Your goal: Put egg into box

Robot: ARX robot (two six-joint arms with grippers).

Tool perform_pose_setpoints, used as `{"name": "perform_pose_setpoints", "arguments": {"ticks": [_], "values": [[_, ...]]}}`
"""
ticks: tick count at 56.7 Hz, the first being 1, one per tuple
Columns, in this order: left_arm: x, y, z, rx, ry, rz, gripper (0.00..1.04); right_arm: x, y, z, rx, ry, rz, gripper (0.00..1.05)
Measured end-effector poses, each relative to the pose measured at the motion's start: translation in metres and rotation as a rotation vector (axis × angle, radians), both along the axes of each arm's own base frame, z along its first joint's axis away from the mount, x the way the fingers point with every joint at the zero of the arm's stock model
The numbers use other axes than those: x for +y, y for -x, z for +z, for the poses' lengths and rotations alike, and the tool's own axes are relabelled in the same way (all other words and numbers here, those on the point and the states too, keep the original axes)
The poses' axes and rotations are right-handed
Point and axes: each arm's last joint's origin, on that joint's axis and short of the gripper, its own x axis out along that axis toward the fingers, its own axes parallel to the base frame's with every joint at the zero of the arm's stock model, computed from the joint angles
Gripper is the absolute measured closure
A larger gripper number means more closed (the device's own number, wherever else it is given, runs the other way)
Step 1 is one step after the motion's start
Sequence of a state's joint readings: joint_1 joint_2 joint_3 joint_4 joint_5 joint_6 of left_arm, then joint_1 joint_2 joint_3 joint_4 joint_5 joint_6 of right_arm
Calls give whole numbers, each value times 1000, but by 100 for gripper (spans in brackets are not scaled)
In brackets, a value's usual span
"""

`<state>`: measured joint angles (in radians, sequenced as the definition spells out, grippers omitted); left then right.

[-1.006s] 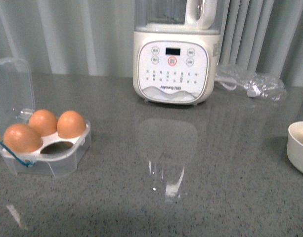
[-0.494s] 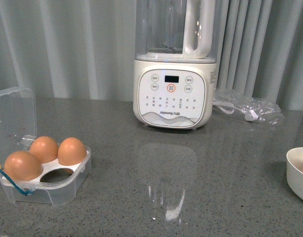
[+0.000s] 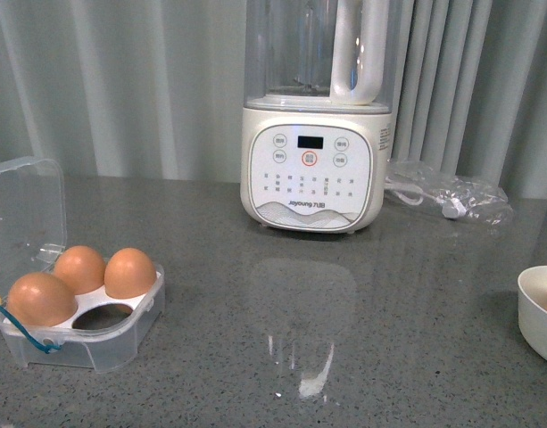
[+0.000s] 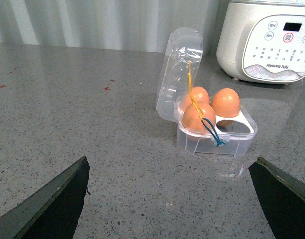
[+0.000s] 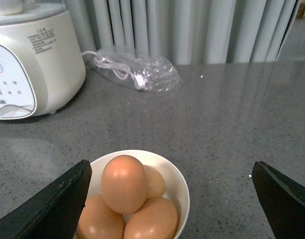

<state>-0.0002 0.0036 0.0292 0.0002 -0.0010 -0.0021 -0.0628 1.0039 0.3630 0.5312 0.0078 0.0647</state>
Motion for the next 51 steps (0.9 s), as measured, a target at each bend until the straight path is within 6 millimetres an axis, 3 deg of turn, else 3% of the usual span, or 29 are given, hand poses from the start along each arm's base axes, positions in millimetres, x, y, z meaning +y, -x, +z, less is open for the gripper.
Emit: {"name": "perform_pose_setpoints", "arguments": {"ticks": [13, 23, 51], "values": [[0, 0, 0, 0, 0, 0, 7, -1, -48, 17, 98, -80, 57, 7], [0, 0, 0, 0, 0, 0, 7, 6, -70, 19, 180, -73, 91, 7], [0, 0, 0, 0, 0, 0, 7, 11, -72, -12, 334, -16, 157, 7]]}}
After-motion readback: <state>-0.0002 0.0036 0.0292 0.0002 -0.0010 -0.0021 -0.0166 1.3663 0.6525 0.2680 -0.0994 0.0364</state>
